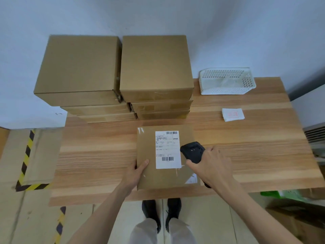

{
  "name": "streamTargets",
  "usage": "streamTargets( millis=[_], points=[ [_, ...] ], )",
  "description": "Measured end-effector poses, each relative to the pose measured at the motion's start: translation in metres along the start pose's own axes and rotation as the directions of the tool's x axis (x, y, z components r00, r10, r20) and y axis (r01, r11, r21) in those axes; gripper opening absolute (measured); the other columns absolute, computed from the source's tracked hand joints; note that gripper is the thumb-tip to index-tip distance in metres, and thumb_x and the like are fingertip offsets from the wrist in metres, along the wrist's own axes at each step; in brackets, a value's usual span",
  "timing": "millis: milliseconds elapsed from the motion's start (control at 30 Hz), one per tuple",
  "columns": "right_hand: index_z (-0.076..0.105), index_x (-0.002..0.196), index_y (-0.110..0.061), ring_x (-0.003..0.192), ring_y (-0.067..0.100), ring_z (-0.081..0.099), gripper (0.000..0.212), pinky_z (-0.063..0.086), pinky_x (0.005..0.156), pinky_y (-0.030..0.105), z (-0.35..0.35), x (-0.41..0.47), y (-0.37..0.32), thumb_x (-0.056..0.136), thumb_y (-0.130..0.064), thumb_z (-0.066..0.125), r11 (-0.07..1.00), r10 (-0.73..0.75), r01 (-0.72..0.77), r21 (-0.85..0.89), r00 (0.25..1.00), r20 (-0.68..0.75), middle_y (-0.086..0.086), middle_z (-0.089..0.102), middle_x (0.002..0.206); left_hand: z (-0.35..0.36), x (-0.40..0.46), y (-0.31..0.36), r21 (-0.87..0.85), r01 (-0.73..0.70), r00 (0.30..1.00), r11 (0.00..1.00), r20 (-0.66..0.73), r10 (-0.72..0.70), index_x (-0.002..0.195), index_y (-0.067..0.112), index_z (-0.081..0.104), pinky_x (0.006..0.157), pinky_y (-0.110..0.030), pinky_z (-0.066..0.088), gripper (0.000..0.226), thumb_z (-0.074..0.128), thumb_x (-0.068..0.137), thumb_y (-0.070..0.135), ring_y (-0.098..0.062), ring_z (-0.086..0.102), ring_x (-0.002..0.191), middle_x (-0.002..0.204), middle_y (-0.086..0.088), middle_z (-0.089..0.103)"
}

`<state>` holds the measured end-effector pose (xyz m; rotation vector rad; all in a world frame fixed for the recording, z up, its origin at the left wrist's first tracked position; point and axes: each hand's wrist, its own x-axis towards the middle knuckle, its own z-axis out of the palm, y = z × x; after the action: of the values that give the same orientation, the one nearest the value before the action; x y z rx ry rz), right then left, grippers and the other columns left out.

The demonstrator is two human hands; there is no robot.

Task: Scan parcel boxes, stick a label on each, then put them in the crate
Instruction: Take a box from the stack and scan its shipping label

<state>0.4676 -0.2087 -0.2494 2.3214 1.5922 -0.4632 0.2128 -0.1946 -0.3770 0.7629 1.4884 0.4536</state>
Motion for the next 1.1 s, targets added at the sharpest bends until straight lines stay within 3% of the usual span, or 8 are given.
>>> streamTargets(
  millis=[267, 633, 800, 967, 1100],
  points=[
    [0.059, 0.103, -0.008, 0.079, 0.021, 0.051, 0.061, 0.036, 0.067, 0.032, -0.011, -0.006, -0.019, 0.083, -0.065, 0.050, 1.000, -0.029, 0.029, 0.006, 1.000, -0.008, 0.003, 0.048, 0.094, -0.004, 0.006, -0.006, 0.007, 0.009, 0.999, 1.000, 0.032, -0.010, 0.139, 0.022, 0.057, 0.084, -0.024, 0.055, 0.052, 0.065, 0.095, 0.048, -0.010, 0.068, 0.109, 0.123, 0.008, 0.070],
    [0.059, 0.094, -0.009, 0.075, 0.021, 0.048, 0.055, 0.034, 0.061, 0.030, -0.005, 0.000, -0.015, 0.086, -0.063, 0.052, 0.999, -0.037, 0.037, 0.010, 0.999, 0.004, 0.003, 0.048, 0.091, -0.005, 0.008, -0.009, -0.012, -0.004, 0.999, 1.000, 0.043, 0.005, 0.137, 0.023, 0.058, 0.083, -0.024, 0.056, 0.050, 0.066, 0.094, 0.047, -0.008, 0.070, 0.106, 0.123, 0.008, 0.072],
    [0.063, 0.093, -0.006, 0.073, 0.021, 0.053, 0.057, 0.036, 0.057, 0.030, 0.013, 0.019, 0.006, 0.085, -0.062, 0.054, 0.998, 0.020, -0.018, 0.068, 1.000, -0.020, 0.004, 0.053, 0.091, -0.004, 0.009, -0.010, -0.010, -0.014, 0.999, 1.000, 0.032, 0.015, 0.136, 0.024, 0.059, 0.087, -0.028, 0.057, 0.050, 0.067, 0.093, 0.048, -0.008, 0.071, 0.105, 0.121, 0.010, 0.072],
    [0.061, 0.077, -0.006, 0.067, 0.019, 0.049, 0.053, 0.035, 0.054, 0.031, 0.046, 0.052, 0.044, 0.084, -0.058, 0.057, 0.976, 0.105, -0.093, 0.195, 0.993, -0.052, 0.005, 0.054, 0.080, -0.005, 0.009, -0.011, 0.007, -0.025, 0.999, 1.000, 0.023, 0.025, 0.137, 0.023, 0.059, 0.088, -0.026, 0.055, 0.053, 0.067, 0.092, 0.051, -0.006, 0.070, 0.107, 0.122, 0.011, 0.072],
    [0.061, 0.086, -0.001, 0.070, 0.026, 0.053, 0.052, 0.049, 0.062, 0.035, 0.075, 0.080, 0.068, 0.086, -0.053, 0.067, 0.957, 0.171, -0.154, 0.246, 0.984, -0.049, 0.008, 0.049, 0.084, -0.002, 0.006, -0.009, -0.004, -0.037, 0.999, 0.999, 0.021, 0.037, 0.135, 0.025, 0.059, 0.081, -0.020, 0.056, 0.046, 0.065, 0.095, 0.046, -0.003, 0.070, 0.105, 0.121, 0.012, 0.072]
  ],
)
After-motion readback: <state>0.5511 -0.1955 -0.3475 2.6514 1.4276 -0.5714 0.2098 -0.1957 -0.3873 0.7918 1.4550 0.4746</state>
